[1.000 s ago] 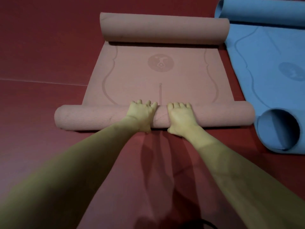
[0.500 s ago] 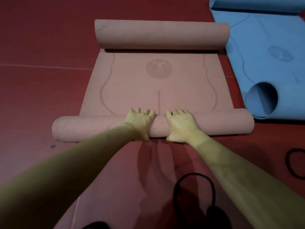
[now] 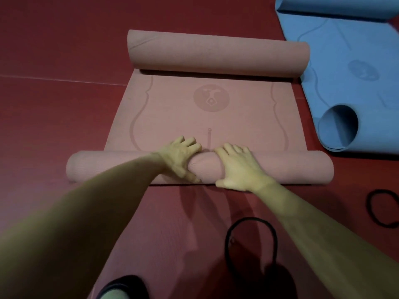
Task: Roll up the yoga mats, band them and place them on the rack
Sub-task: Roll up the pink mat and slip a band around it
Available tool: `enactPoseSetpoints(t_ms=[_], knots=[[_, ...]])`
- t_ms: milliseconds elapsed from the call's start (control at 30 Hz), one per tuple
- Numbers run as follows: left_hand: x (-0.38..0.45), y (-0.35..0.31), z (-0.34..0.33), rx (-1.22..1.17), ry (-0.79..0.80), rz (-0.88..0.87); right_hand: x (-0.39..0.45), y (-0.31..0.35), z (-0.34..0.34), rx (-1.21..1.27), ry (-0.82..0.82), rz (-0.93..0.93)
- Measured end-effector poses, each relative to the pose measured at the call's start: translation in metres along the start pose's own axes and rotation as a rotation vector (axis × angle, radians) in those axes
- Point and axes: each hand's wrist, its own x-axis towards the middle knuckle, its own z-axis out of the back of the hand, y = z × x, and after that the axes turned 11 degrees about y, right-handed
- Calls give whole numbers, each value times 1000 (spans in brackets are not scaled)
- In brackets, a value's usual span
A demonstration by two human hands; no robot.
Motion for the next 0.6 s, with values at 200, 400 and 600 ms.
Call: enactPoseSetpoints(t_ms=[200,400,600], knots=[[8,13,5,-85,-14,9,-8,-7,-33,82,-337,-64],[8,1,-17,198,-548,88,23,-14,-11,64,-260,-130],[15,-24,-47,110,-673,251,46,-21,-2,59,-347,-150]])
